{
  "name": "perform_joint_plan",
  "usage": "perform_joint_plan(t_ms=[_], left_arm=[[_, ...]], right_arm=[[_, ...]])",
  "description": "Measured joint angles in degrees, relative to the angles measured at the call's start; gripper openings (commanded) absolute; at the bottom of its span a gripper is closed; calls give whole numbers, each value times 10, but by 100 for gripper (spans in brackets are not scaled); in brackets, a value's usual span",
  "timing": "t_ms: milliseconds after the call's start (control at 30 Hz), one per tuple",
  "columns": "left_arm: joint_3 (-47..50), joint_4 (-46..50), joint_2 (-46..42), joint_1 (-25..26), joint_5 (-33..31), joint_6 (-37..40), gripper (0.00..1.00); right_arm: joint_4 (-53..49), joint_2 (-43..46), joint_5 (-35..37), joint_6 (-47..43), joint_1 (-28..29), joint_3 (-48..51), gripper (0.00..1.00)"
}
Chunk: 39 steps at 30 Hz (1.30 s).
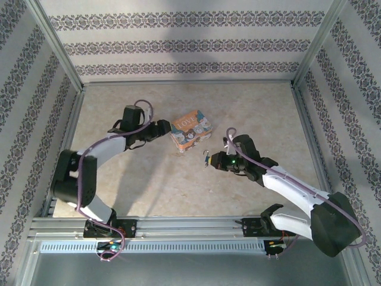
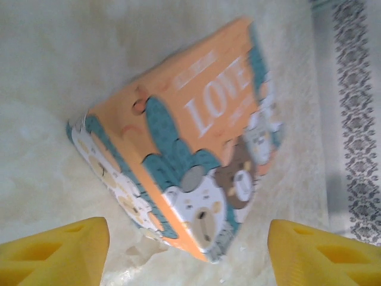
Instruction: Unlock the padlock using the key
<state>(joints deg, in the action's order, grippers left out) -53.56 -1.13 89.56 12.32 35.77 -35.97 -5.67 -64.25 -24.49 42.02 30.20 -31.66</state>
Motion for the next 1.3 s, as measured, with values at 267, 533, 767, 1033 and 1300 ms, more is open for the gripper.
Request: perform_joint_plan(t_ms=[267, 533, 767, 1033, 1300], left_arm=[[26, 44, -155, -28, -83, 50, 84], [72, 80, -254, -46, -180, 73, 92], [85, 107, -302, -52, -238, 91, 95], [92, 131, -321, -53, -273, 111, 96], [92, 155, -348, -53, -318, 141, 99]], right_arm=[[-20, -61, -9, 9, 73, 0, 6], [38, -173, -10, 50, 101, 0, 6], [81, -203, -16, 78, 101, 0, 14], [81, -207, -15, 87, 101, -1, 32], [27, -129, -1, 68, 84, -3, 51]])
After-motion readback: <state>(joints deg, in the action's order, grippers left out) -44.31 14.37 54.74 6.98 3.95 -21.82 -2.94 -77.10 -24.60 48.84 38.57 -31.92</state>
